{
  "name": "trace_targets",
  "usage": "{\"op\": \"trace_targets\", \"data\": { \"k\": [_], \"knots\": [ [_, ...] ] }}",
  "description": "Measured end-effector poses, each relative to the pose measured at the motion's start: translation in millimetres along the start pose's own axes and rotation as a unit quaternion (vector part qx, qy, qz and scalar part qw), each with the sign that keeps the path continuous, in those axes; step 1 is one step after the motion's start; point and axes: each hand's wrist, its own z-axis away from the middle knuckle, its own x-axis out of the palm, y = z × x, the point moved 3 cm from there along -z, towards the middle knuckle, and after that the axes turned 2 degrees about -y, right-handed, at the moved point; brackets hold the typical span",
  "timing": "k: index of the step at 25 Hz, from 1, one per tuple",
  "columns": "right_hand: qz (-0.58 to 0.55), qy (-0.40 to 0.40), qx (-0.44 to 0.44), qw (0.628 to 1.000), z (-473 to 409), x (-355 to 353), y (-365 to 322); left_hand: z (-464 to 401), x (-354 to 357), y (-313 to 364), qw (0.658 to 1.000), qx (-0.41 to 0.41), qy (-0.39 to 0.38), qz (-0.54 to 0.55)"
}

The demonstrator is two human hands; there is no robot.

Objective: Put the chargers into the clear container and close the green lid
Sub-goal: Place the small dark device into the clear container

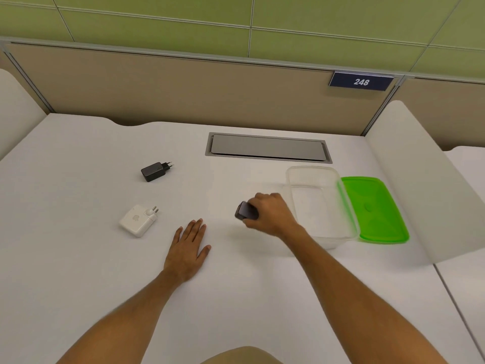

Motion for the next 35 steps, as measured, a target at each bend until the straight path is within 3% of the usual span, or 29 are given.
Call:
{"op": "trace_targets", "data": {
  "k": [8,12,17,25,35],
  "knots": [
    [-0.016,0.107,0.191,0.976,-3.9,-49.3,71.5,-0.2,1.1,-1.6,1.000,0.002,-0.004,0.012],
    [-0.037,0.096,0.291,0.951,8.7,-46.6,98.7,-0.6,1.8,-1.7,1.000,-0.001,-0.005,0.009],
    [-0.077,0.022,0.383,0.920,26.7,-20.2,117.0,0.0,0.2,-0.6,1.000,-0.001,0.004,0.019],
    [-0.049,-0.127,0.397,0.908,31.8,14.4,126.5,0.0,-0.8,0.1,1.000,0.000,0.010,0.024],
    [-0.016,-0.150,0.407,0.901,29.1,23.8,124.5,0.3,-1.0,-1.1,1.000,-0.007,0.009,0.025]
  ]
}}
